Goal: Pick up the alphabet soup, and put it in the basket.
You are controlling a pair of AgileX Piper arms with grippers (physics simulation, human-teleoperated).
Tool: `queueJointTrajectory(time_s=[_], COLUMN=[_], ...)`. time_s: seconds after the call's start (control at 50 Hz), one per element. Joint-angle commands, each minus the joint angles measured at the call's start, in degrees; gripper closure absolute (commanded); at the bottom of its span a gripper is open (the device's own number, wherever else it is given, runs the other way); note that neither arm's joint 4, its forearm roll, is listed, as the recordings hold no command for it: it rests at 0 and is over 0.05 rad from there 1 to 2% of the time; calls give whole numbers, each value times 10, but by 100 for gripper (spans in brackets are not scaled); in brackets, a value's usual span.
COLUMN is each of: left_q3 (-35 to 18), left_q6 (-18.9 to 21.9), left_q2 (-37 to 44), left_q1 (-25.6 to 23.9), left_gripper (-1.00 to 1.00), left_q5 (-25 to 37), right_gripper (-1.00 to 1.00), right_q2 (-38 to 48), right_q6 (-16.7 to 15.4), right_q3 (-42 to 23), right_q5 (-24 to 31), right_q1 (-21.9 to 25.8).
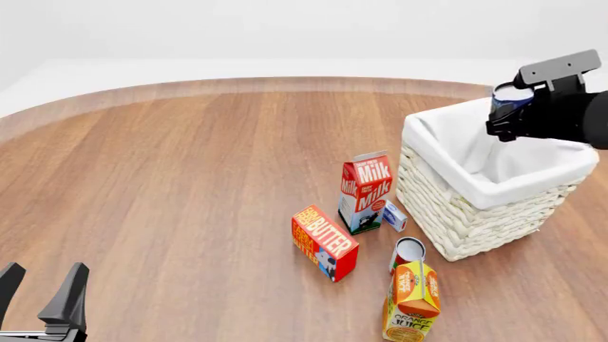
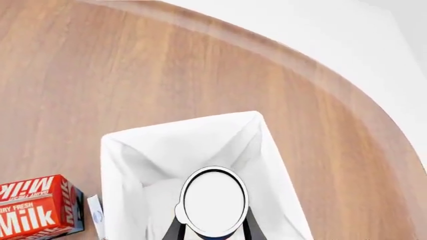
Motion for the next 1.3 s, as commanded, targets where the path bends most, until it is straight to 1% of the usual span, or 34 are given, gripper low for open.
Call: queueJointTrajectory(time_s=[0.02, 0.22, 0.4, 0.74, 0.9, 1.06, 1.3], left_q3=[0, 0, 0, 0, 0, 0, 0], left_q6=[0, 0, 0, 0, 0, 0, 0], left_q2=[0, 0, 0, 0, 0, 0, 0], left_q1=[0, 0, 0, 0, 0, 0, 0], left_gripper=[-100, -100, -100, -100, -100, -100, -100], left_q5=[0, 0, 0, 0, 0, 0, 0], right_gripper=[100, 100, 100, 100, 100, 100, 100], right_q2=[20, 43, 53, 69, 84, 90, 103], right_q6=[1, -9, -12, -22, -30, -28, -32], right_q3=[-31, -60, -57, -60, -72, -60, -60], right_q5=[18, 40, 45, 50, 61, 53, 50], right_q1=[-10, -4, 4, 2, 3, 4, 0])
